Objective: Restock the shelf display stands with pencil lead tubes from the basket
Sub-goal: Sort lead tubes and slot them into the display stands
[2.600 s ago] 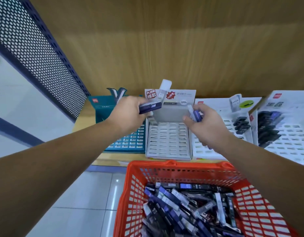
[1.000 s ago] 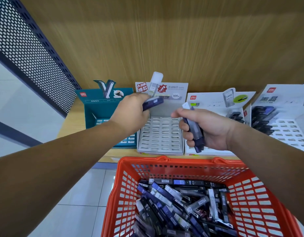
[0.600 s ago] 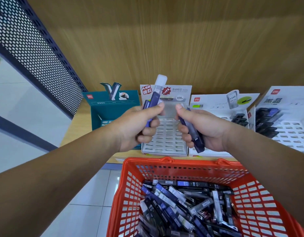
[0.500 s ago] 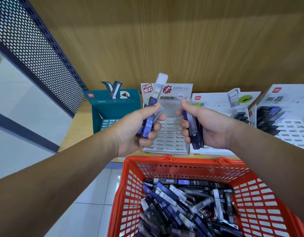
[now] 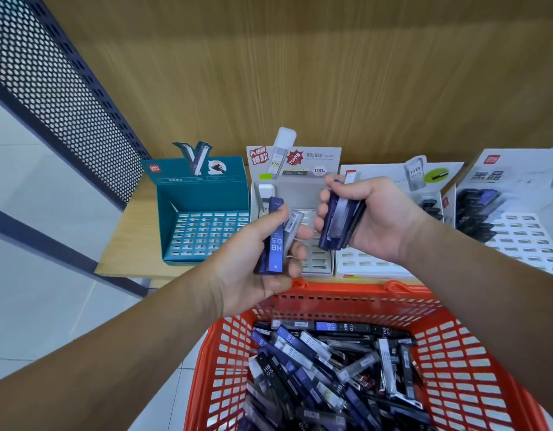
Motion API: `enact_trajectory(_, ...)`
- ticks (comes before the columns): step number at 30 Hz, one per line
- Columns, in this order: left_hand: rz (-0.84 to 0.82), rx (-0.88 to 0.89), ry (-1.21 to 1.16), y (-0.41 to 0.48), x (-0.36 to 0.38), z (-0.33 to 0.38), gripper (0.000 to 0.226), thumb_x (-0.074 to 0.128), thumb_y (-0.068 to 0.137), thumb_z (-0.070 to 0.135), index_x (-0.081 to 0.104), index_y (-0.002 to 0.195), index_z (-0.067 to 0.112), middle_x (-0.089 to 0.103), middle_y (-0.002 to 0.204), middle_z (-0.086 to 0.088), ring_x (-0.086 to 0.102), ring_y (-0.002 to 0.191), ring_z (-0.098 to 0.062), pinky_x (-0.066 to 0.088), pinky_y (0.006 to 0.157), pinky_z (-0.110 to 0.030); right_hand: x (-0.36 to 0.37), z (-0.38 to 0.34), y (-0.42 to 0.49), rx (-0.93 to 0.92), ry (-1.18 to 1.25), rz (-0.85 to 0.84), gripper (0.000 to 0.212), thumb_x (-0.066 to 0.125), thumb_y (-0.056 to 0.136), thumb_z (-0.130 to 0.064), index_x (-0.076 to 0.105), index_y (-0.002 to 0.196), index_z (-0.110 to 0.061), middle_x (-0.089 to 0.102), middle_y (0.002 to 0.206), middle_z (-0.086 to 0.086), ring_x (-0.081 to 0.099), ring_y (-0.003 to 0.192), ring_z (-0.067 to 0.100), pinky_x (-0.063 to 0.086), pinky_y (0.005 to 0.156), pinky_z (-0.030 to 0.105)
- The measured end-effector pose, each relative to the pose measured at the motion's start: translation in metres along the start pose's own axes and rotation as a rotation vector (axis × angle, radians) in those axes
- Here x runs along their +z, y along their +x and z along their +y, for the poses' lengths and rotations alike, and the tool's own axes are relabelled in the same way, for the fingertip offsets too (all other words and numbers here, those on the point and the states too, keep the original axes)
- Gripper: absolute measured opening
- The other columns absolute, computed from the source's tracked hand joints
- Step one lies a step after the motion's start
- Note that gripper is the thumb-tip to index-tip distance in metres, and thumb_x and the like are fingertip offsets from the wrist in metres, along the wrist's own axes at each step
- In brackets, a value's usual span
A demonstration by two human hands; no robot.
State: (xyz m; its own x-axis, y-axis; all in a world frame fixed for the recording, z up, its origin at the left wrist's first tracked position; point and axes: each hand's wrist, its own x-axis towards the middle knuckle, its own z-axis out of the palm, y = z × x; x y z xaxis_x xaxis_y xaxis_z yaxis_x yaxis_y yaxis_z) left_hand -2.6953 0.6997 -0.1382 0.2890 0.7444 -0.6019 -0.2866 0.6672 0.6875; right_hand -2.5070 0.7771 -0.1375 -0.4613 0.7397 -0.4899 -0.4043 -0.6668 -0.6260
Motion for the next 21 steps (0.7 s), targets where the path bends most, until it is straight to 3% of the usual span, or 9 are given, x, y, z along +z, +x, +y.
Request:
enact_trajectory(4,0.001,-0.006,0.041,-0.004,0.011,0.003,0.026,0.055,0.096,0.024,0.067,0.111,0.006,0.051,0.073,-0.003,0.042,0.053,-0.014,0.022,0.043,-0.024,-0.004,-0.007,-0.008,0.067,-0.084,0.0,0.011,0.052,0.098,-0.013,0.051,0.09,-0.021,0.043,0.066,-0.003,0.033,0.048,0.013,0.034,0.048,0.024)
enact_trajectory(8,-0.004,-0.025,0.207,-0.011,0.037,0.015,0.025,0.054,0.099,0.029,0.068,0.108,0.01,0.051,0.069,-0.002,0.04,0.049,-0.013,0.019,0.039,-0.022,-0.007,-0.018,-0.028,0.051,-0.243,-0.06,0.016,0.065,0.091,-0.033,0.058,0.094,-0.019,0.036,0.059,-0.005,0.025,0.04,0.01,0.023,0.041,0.023)
enact_trajectory(10,0.005,-0.006,0.311,-0.012,0.054,0.023,0.03,0.056,0.1,0.036,0.072,0.107,0.013,0.06,0.071,-0.007,0.046,0.05,-0.016,0.022,0.038,-0.02,-0.011,-0.024,-0.039,0.05,-0.373,-0.107,0.029,0.069,0.086,-0.037,0.058,0.099,-0.014,0.043,0.063,-0.003,0.027,0.04,0.008,0.021,0.042,0.023)
enact_trajectory(14,0.021,0.001,0.484,-0.01,0.088,0.034,0.039,0.054,0.102,0.041,0.071,0.112,0.007,0.067,0.072,-0.012,0.05,0.049,-0.016,0.024,0.036,-0.019,-0.03,-0.036,-0.067,0.01,-0.538,-0.166,0.026,0.066,0.092,-0.034,0.06,0.076,-0.015,0.054,0.071,0.004,0.03,0.04,0.008,0.017,0.046,0.026)
enact_trajectory(16,0.005,-0.02,0.538,-0.005,0.106,0.035,0.041,0.053,0.102,0.04,0.069,0.113,0.003,0.067,0.073,-0.013,0.05,0.05,-0.015,0.026,0.036,-0.021,-0.044,-0.041,-0.084,-0.027,-0.547,-0.129,0.023,0.066,0.095,-0.028,0.064,0.077,-0.014,0.057,0.07,0.005,0.031,0.039,0.009,0.022,0.044,0.022)
enact_trajectory(21,0.006,-0.064,0.562,0.018,0.148,0.035,0.041,0.051,0.101,0.035,0.066,0.119,0.001,0.076,0.096,-0.025,0.061,0.055,-0.02,0.038,0.04,-0.022,-0.084,-0.058,-0.122,-0.058,-0.719,0.007,0.023,0.062,0.103,-0.02,0.057,0.083,-0.008,0.052,0.046,-0.007,0.032,0.037,0.011,0.025,0.049,0.026)
